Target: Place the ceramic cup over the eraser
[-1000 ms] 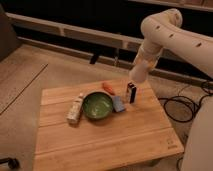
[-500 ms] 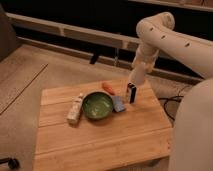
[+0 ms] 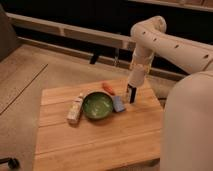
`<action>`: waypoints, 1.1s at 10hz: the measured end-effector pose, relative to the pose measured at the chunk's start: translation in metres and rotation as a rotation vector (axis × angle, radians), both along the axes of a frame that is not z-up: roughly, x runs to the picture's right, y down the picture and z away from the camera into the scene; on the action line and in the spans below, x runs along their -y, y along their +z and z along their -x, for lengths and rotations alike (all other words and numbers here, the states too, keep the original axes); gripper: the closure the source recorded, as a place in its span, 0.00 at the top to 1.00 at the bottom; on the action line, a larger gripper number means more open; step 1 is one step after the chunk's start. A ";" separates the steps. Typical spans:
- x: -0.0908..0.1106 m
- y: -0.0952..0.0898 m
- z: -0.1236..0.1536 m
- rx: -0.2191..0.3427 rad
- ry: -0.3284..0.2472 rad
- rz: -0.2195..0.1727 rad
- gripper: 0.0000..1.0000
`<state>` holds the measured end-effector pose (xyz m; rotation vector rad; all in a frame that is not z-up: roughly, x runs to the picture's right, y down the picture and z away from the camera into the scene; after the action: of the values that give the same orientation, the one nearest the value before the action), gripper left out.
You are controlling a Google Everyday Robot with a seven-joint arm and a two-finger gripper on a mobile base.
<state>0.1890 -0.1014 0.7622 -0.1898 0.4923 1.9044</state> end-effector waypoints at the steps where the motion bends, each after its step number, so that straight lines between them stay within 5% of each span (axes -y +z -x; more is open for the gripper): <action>1: -0.004 0.004 0.008 0.008 -0.007 0.011 0.00; 11: -0.015 0.015 0.020 0.016 -0.010 0.035 0.00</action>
<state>0.1690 -0.0865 0.7773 -0.2251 0.5155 1.8836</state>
